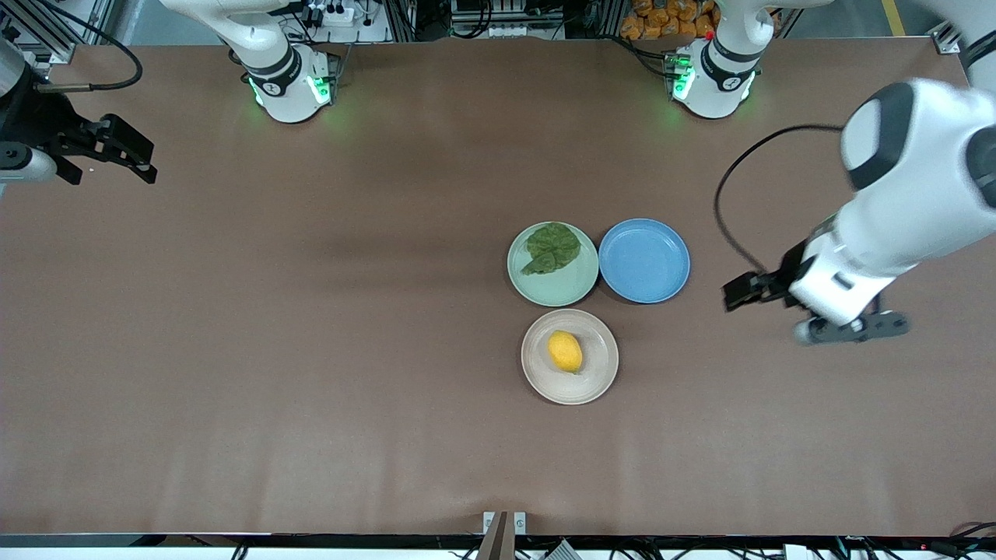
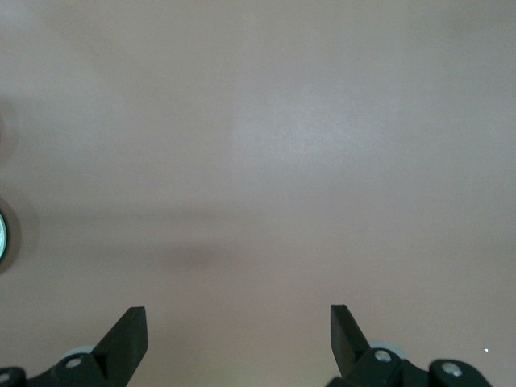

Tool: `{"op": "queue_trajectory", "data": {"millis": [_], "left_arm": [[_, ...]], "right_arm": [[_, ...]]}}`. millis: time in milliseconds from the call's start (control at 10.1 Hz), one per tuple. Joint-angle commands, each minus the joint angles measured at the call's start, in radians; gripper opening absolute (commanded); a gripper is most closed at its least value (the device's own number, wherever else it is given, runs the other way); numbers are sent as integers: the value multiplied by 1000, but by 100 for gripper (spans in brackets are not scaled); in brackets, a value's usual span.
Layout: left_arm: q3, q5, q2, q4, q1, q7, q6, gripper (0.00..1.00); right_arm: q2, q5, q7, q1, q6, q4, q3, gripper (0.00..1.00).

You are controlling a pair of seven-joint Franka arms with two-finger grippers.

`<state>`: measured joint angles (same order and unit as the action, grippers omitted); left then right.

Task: Pick lemon and lettuce from plates
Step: 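Move the left gripper over the lemon on the white plate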

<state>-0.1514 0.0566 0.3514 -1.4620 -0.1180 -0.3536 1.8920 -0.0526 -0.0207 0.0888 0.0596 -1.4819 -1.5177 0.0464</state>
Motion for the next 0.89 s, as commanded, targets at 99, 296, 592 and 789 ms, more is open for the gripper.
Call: {"op": "queue_trajectory", "data": {"millis": [99, 296, 592, 789], "left_arm": [[6, 19, 141, 34, -95, -135, 200, 100], [6, 19, 242, 34, -153, -203, 361, 100], [7, 17, 326, 34, -215, -263, 475, 100], [7, 17, 368, 34, -241, -313, 481, 100]], "right_arm": [[-6, -4, 5, 6, -6, -4, -3, 100], [-6, -4, 5, 6, -11, -4, -3, 100], [-6, -4, 5, 6, -12, -6, -3, 100], [-6, -4, 5, 6, -6, -6, -3, 100]]}}
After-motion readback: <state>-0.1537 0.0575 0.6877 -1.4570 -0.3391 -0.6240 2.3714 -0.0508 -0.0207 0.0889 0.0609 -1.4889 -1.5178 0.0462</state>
